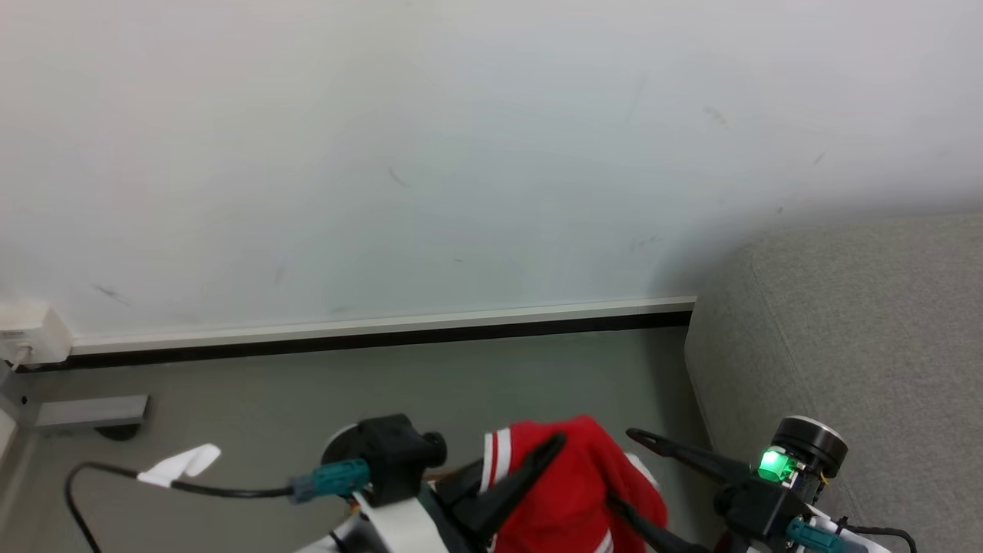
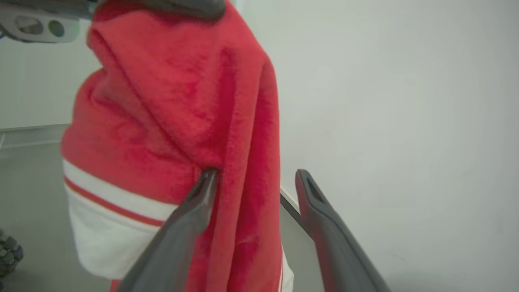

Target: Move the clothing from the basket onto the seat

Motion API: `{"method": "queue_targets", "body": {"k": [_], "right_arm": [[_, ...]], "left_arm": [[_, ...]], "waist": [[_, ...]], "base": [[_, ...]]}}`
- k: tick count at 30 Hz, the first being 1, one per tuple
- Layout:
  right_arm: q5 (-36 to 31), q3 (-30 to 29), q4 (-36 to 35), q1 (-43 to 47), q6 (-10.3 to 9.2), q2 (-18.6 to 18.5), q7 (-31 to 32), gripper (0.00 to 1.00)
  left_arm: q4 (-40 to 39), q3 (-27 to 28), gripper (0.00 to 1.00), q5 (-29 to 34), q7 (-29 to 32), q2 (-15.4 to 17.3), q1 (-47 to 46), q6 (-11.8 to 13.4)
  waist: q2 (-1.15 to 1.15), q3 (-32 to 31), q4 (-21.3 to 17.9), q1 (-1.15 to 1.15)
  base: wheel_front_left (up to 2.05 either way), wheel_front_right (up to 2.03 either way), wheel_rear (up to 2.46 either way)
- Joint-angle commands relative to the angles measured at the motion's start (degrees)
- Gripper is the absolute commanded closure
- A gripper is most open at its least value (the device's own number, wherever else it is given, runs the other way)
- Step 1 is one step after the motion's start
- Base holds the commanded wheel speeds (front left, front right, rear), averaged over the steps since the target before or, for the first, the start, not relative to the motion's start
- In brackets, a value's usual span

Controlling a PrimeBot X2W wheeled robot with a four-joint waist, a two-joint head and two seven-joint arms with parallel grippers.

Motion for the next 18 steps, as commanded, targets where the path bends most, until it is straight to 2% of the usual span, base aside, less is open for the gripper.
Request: {"method": "queue_targets", "body": {"k": [1, 5, 9, 18], "right_arm": [[2.2, 1.9, -0.1, -1.5, -0.14, -0.8, 0.7, 0.00], [8.8, 7.5, -1.3, -5.0, -0.14, -2.6, 3.4, 0.00], [12.7, 12.1, -3.6, -8.0, -0.13, -3.6, 3.3, 0.00], [17.1, 14.4, -5.3, -9.2, -0.13, -1.8, 4.4, 0.00]], "left_arm": [[-0.1, -0.6, 1.00, -1.1, 0.2, 0.2, -1.0, -0.8], [0.5, -3.2, 1.00, -1.6, -0.1, 0.3, -2.0, -2.5], [1.4, -5.5, 1.00, -2.9, -1.0, 0.5, -3.2, -3.1], [3.1, -8.7, 1.00, -5.8, -3.2, -0.2, -6.0, -3.6]], "waist": [[0.00, 0.0, 0.1, 0.00], [0.00, 0.0, 0.3, 0.00], [0.00, 0.0, 0.1, 0.00], [0.00, -0.2, -0.1, 0.00]], "base": [[0.00, 0.00, 0.00], [0.00, 0.00, 0.00], [0.00, 0.00, 0.00], [0.00, 0.00, 0.00]]}}
